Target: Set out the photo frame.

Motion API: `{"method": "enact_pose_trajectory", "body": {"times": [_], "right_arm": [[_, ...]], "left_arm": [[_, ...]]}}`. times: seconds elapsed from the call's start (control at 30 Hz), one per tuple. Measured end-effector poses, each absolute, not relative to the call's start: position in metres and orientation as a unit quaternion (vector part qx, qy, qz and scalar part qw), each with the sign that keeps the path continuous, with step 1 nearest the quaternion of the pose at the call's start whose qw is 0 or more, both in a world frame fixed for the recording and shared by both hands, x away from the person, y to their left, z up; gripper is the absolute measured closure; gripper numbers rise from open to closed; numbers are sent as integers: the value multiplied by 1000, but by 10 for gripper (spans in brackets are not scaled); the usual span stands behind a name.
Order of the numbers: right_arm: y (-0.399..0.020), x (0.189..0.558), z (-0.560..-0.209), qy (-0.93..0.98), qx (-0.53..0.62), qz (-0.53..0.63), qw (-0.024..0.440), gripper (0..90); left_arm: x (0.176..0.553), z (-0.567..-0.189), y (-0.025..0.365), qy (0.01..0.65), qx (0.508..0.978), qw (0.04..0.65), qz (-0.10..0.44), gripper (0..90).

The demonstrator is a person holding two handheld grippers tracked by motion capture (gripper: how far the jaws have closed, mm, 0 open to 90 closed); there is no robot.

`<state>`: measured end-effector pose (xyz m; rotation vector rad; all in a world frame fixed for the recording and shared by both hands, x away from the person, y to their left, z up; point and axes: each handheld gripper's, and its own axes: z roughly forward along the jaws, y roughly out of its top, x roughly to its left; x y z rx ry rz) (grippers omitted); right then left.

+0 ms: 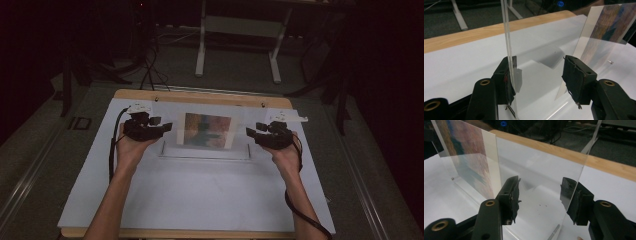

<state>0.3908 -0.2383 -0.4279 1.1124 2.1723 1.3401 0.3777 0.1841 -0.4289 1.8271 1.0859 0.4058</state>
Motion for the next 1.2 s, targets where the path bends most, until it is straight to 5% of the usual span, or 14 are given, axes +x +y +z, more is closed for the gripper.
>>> {"method": "enact_pose_trajectory", "body": {"times": [1.2], "right_arm": [[-246, 391, -443, 765, 380, 495, 156, 487]], "left_arm": [[370, -444, 190, 434, 727, 506, 164, 460]]}}
